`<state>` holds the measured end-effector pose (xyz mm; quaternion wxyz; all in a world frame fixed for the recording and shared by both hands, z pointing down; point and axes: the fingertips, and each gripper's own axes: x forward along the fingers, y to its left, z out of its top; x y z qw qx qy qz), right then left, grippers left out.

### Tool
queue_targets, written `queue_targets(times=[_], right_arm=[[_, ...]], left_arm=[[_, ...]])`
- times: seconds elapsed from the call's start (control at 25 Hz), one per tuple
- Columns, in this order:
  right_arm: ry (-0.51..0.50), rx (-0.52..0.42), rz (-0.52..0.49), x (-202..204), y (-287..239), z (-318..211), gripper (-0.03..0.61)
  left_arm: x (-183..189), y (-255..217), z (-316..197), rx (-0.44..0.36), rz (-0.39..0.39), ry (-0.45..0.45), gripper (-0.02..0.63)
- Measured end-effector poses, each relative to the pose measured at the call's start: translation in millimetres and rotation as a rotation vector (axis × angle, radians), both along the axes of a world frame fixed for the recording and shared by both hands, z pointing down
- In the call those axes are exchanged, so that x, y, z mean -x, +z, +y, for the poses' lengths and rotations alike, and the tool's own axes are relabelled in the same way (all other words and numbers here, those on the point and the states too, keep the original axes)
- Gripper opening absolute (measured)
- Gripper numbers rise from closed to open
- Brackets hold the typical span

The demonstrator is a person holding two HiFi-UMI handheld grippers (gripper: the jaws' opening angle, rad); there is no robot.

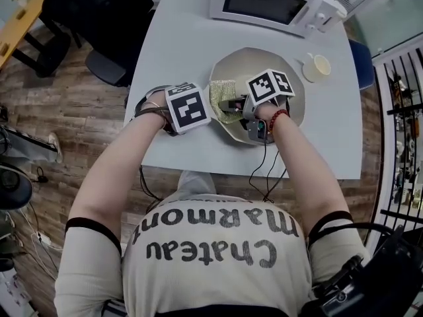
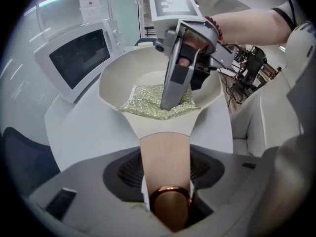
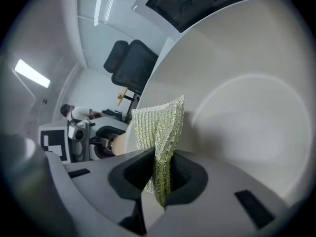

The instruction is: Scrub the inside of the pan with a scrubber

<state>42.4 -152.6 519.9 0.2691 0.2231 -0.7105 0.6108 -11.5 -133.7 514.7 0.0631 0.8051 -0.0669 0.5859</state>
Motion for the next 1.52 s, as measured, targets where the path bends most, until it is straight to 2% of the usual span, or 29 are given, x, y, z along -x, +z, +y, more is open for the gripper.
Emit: queue_targets(times=[0.12, 0.24, 0.4, 0.52, 0.6, 0.76, 0.92, 1.16, 1.28, 1.52], right_arm=[[-0.066, -0.029, 0.154, -14, 19, 0, 0.057], [-0.112, -0.036, 0.244, -24, 29, 3, 0.057], [-0.234, -0.071, 0.430, -57, 49, 11, 0.057], [-0.300, -0.101, 0.489, -70, 50, 16, 0.057], [-0.376, -0.122, 0.562, -80, 49, 20, 0.057], [-0.496, -0.098, 0.696, -109, 49, 30, 0.057], [-0.554, -0.096, 0.774, -130, 49, 34, 0.057], [-0.709, -0.142, 0.983, -158, 41, 27, 0.057], [-0.798, -0.197, 1.060, -166, 40, 21, 0.057], [-0.825, -0.247, 1.183, -194, 35, 8, 0.057]], left_arm=[[-3, -2, 1, 0.001, 0.019, -0.009, 0.222], [-4, -3, 0, -0.001, 0.022, -0.015, 0.221], [-5, -1, -1, -0.007, 0.025, -0.018, 0.222], [-4, -2, -1, -0.010, 0.020, -0.020, 0.222], [-4, -3, 0, -0.013, 0.019, -0.024, 0.222], [-2, -2, 2, -0.015, 0.018, -0.033, 0.222], [-2, -2, 2, -0.010, 0.019, -0.034, 0.222], [-2, -3, 2, -0.011, 0.019, -0.040, 0.222], [-2, -3, 2, -0.014, 0.018, -0.046, 0.222], [-2, -2, 1, -0.007, 0.016, -0.055, 0.222]])
